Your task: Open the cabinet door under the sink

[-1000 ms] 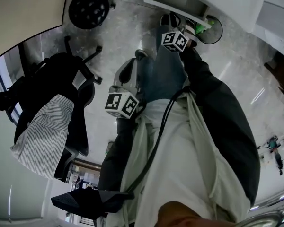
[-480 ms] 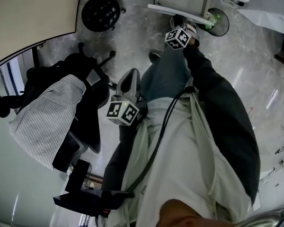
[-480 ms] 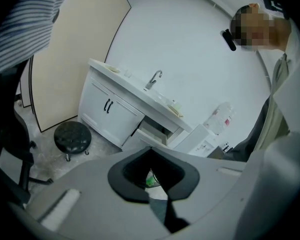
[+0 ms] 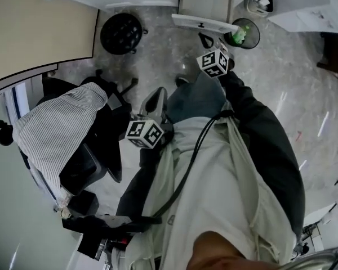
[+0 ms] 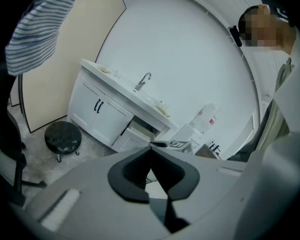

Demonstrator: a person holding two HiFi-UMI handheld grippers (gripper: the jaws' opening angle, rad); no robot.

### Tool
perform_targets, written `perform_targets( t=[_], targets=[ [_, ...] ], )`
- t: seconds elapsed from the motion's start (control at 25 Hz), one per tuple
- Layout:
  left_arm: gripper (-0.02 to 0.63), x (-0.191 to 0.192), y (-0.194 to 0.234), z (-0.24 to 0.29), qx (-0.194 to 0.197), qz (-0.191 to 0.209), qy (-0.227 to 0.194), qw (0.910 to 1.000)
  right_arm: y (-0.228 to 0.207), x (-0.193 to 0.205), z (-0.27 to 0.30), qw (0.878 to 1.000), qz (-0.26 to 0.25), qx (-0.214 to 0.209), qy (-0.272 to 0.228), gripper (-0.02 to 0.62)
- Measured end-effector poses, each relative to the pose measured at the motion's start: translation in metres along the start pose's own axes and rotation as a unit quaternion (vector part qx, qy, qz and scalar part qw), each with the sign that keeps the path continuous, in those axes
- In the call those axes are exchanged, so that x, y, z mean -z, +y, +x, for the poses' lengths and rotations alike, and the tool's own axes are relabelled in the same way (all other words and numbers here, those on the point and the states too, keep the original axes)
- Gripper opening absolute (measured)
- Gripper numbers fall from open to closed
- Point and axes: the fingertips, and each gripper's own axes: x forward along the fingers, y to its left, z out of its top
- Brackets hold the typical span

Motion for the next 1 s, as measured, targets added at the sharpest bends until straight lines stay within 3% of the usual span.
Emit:
perform_targets(
  t=[0.2, 0.36, 0.6, 0.8, 1.0],
  targets=[
    [0.008, -0.026, -0.031, 0.006, 0.021, 0.03, -0.032, 0.9988, -0.013, -0.02, -0.107, 0.994, 0.087, -0.041, -0.05, 0.0],
    [0.008, -0.028, -0.048, 0.007, -0.003, 0.046, -0.051, 0.9977, -0.013, -0.016, -0.161, 0.986, 0.138, -0.07, -0.066, 0.0],
    [0.008, 0.012, -0.091, 0.01, 0.009, 0.055, -0.025, 0.9982, -0.006, 0.0, -0.21, 0.972, 0.203, -0.068, -0.093, 0.0],
    [0.008, 0.039, -0.107, -0.001, -0.016, 0.06, -0.022, 0.9978, 0.017, 0.014, -0.248, 0.963, 0.223, -0.105, -0.114, 0.0],
    [0.008, 0.062, -0.12, -0.012, -0.034, 0.055, -0.022, 0.9977, 0.032, 0.036, -0.273, 0.957, 0.232, -0.136, -0.106, 0.0]
  ],
)
